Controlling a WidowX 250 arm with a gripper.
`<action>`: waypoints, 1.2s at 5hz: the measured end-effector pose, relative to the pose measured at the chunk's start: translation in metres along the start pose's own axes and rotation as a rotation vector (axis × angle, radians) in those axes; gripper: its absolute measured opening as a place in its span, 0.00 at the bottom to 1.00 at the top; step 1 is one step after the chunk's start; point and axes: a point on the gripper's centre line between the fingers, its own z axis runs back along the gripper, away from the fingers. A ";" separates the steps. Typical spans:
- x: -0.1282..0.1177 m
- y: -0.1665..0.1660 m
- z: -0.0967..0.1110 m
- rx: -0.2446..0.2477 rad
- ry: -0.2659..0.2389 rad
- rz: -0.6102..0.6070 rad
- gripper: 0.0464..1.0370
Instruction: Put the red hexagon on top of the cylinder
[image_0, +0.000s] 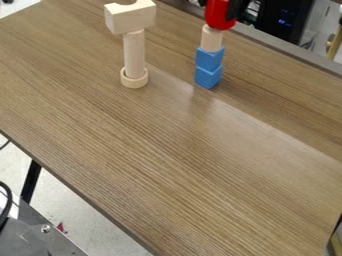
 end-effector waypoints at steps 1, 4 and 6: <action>0.000 0.001 0.000 0.006 0.001 0.003 0.72; 0.000 0.000 -0.011 0.006 0.024 -0.001 0.72; -0.001 0.002 -0.013 0.024 0.026 0.003 0.77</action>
